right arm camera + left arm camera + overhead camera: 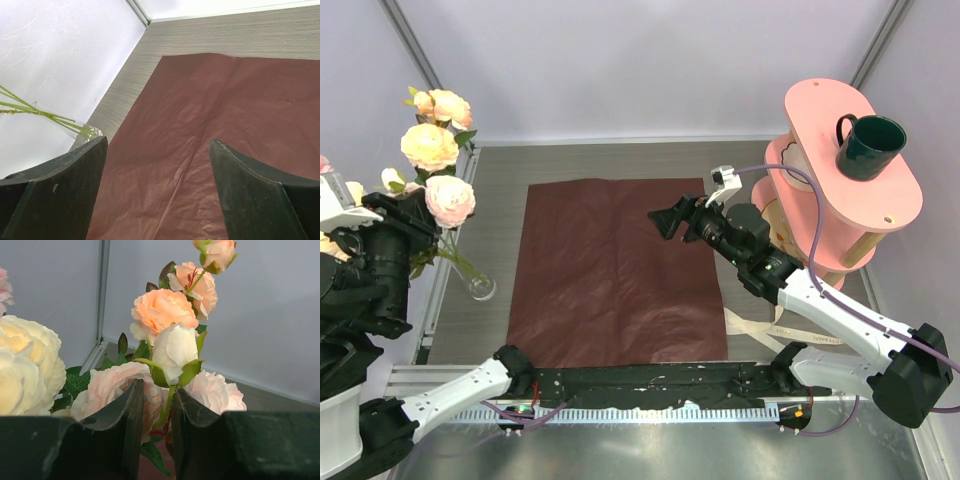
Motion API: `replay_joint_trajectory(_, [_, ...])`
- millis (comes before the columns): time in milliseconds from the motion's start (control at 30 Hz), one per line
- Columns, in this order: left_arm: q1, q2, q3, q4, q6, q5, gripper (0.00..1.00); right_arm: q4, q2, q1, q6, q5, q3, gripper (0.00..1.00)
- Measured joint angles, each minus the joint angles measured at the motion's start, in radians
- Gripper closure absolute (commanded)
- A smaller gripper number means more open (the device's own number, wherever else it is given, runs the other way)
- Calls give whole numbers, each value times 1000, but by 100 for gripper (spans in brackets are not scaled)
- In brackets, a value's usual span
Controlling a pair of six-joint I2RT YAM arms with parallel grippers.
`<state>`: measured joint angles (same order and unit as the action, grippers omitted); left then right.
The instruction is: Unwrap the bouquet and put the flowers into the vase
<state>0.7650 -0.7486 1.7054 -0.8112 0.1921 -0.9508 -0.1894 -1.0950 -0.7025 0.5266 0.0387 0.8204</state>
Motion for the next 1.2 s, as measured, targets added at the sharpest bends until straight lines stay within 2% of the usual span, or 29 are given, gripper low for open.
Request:
replay_joint_trajectory(100, [0,13,0,0,2,-12,66,0,0,0,0,0,0,12])
replay_joint_trajectory(133, [0,14,2,-1,2,-17,56,0,0,0,1,0,0,12])
replay_joint_trajectory(233, [0,9,21,-6,1,-16,44,0,0,0,1,0,0,12])
replay_joint_trajectory(433, [0,-5,89,-18,8,29,35,0,0,0,1,0,0,12])
replay_joint_trajectory(600, [0,-4,140,-16,22,103,32,0,0,0,2,0,0,12])
replay_joint_trajectory(800, [0,-3,169,-1,52,208,36,0,-1,0,5,-4,0,12])
replay_joint_trajectory(1200, [0,-5,223,33,71,342,35,13,-34,0,5,-67,0,13])
